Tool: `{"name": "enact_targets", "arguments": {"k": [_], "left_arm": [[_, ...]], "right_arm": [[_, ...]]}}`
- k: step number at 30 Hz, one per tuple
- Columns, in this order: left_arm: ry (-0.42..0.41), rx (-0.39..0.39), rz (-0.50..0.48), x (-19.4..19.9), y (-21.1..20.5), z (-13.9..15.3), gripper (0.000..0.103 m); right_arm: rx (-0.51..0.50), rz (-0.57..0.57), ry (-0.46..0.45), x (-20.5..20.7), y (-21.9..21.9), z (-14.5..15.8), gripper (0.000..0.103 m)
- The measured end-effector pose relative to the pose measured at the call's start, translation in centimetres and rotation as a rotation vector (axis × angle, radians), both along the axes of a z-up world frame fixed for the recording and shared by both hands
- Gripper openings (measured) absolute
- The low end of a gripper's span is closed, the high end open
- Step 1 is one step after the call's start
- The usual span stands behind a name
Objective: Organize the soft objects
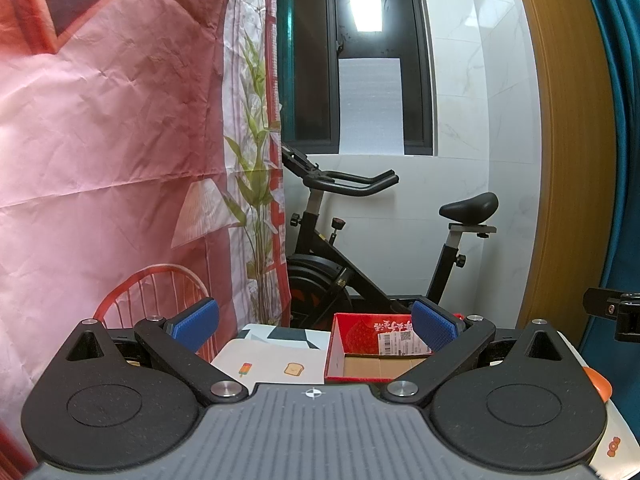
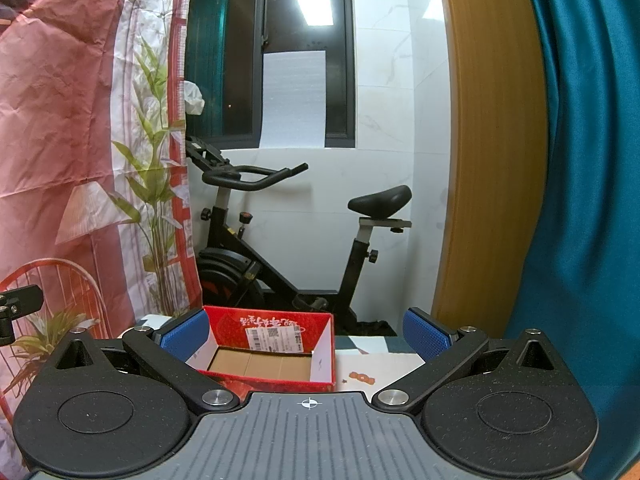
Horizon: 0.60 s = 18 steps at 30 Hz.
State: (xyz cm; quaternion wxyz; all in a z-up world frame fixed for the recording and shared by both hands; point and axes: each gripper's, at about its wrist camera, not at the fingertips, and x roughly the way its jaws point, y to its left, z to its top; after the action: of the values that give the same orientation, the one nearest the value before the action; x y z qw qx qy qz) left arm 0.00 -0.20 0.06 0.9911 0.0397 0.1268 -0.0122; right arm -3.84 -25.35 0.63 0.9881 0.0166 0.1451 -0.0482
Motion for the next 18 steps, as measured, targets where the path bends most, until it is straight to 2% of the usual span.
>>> {"name": "enact_targets", "arguments": {"k": [18], "left_arm": [[0.002,-0.006,-0.002,0.0,-0.1,-0.36,0.103]], "right_arm": [[0.002,0.001,0.003,-0.03,0.05,0.07,0.103]]}}
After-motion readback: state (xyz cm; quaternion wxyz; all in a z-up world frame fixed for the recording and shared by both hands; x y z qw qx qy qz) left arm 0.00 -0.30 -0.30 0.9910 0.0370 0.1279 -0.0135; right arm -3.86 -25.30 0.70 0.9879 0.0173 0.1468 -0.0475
